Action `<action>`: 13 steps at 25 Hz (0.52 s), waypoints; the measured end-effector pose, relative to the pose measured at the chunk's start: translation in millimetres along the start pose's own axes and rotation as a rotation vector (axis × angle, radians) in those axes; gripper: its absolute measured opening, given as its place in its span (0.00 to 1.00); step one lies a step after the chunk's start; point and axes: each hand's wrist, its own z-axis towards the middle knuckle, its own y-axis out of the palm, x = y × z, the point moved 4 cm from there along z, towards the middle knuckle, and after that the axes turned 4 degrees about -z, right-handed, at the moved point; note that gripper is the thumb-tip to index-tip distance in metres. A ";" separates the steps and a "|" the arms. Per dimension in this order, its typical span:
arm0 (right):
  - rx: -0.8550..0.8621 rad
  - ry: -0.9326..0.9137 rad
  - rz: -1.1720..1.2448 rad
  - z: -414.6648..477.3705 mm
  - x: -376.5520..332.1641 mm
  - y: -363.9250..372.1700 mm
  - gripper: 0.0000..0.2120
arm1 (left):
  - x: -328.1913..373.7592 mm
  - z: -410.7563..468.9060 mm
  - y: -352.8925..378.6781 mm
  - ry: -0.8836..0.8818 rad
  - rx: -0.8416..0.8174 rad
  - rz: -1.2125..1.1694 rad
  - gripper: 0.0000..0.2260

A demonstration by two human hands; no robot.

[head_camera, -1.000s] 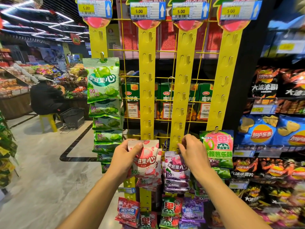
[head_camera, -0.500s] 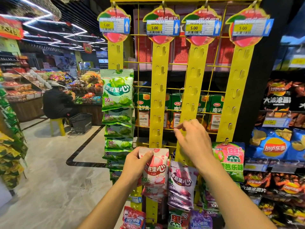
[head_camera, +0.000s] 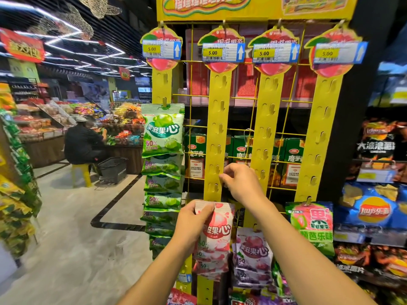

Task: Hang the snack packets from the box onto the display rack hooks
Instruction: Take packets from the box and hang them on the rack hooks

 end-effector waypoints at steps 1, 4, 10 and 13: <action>-0.007 -0.003 0.009 0.3 1.0 0.1 0.07 | 1.5 0.5 0.8 0.013 0.002 0.010 0.05; -0.050 -0.004 0.082 0.8 4.1 0.5 0.04 | 5.7 3.0 2.4 0.029 0.023 0.022 0.06; -0.115 -0.028 0.117 -1.0 4.5 -3.1 0.06 | 6.7 10.9 5.9 0.013 0.081 0.031 0.07; -0.131 -0.033 0.118 -0.5 5.0 -3.4 0.06 | 5.8 13.9 7.4 0.018 0.115 0.070 0.08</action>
